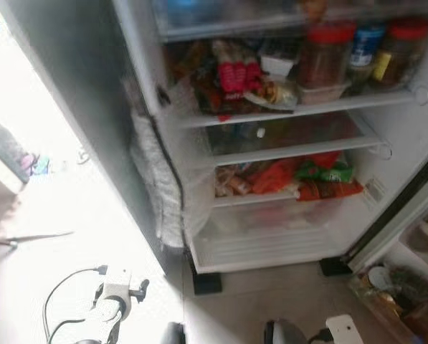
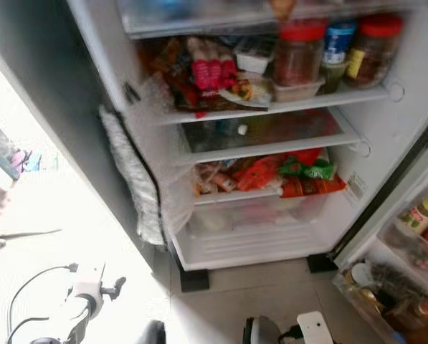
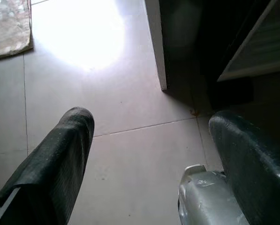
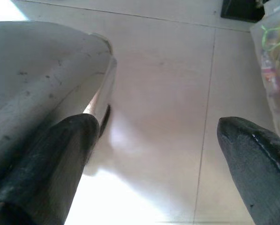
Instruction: Restocking fridge
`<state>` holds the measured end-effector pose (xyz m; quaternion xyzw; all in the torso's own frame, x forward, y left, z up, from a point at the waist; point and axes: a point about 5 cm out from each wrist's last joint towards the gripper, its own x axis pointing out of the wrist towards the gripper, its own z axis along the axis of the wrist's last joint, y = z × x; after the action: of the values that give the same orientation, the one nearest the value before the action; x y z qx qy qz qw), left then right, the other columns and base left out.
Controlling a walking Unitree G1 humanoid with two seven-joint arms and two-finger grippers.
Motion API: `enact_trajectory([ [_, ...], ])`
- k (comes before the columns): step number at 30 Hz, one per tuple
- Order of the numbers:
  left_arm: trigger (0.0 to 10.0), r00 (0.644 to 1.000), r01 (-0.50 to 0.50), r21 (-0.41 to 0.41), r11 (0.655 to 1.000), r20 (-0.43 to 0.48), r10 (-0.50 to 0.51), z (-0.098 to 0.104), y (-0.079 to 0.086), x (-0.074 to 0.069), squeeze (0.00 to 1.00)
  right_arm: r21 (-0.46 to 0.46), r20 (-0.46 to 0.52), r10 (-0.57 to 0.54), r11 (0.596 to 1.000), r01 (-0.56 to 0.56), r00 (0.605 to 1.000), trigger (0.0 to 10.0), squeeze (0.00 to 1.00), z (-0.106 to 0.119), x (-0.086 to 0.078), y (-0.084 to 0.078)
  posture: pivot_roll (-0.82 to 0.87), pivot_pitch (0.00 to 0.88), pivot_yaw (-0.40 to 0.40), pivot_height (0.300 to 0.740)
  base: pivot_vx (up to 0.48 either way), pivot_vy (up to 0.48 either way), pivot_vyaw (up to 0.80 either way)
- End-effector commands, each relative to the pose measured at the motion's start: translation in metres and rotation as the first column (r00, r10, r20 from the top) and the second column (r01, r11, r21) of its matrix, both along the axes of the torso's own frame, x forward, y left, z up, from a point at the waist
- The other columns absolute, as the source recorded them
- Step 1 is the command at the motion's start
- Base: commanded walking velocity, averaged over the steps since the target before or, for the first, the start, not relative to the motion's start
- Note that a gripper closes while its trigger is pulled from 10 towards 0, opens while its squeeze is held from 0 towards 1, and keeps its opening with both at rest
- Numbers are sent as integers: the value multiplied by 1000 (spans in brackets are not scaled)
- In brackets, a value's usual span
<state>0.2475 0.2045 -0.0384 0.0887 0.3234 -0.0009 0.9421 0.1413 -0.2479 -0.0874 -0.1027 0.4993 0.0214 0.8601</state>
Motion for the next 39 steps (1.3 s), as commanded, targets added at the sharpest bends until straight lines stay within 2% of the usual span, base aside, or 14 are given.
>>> enact_trajectory([
  [1,10000,996,35,37,999,-84,-31,-11,6,-16,0,50,-54,22,999,-19,998,10000,0,-8,-12,15,-37,57,60,628,0,480,0],
  [7,10000,991,23,54,998,-129,-16,-18,10,-27,0,52,-50,11,999,-8,999,10000,0,-8,-11,14,-33,55,51,628,0,480,0],
  [10,10000,982,129,83,988,-150,-115,-20,12,-31,0,57,-48,-7,998,10,999,10000,0,-8,-11,13,-30,56,44,628,0,271,0],
  [11,10000,981,128,83,988,-154,-114,-20,13,-33,0,56,-48,-8,998,11,999,10000,0,-8,-11,13,-28,59,45,628,0,266,0],
  [13,10000,985,73,79,994,-161,-60,-22,20,-37,0,63,-46,-32,997,35,998,10000,0,-8,-12,12,-22,62,40,628,0,0,0],
  [18,10000,987,0,66,998,-162,11,-23,26,-42,0,63,-49,-39,997,42,998,10000,0,-8,-12,11,-23,66,39,628,0,0,0],
  [22,10000,979,-53,65,996,-191,65,-28,30,-51,0,65,-33,-61,996,63,998,10000,0,-7,-13,9,-27,79,27,628,0,0,0],
  [28,10000,969,-87,55,995,-226,98,-33,31,-60,0,58,-48,-79,995,81,996,10000,0,-8,-15,7,-18,91,16,663,0,0,0],
  [30,10000,969,-86,55,995,-229,96,-33,31,-60,0,58,-49,-76,995,78,996,10000,0,-8,-15,7,-18,91,16,668,0,0,0],
  [33,10000,968,-73,41,996,-238,81,-36,22,-62,0,62,-42,-79,995,82,996,10000,0,-8,-15,8,-40,102,20,698,0,0,0],
  [39,10000,967,-76,40,996,-240,84,-36,23,-62,0,61,-41,-89,994,92,995,10000,0,-8,-15,8,-34,106,20,733,0,0,0],
])
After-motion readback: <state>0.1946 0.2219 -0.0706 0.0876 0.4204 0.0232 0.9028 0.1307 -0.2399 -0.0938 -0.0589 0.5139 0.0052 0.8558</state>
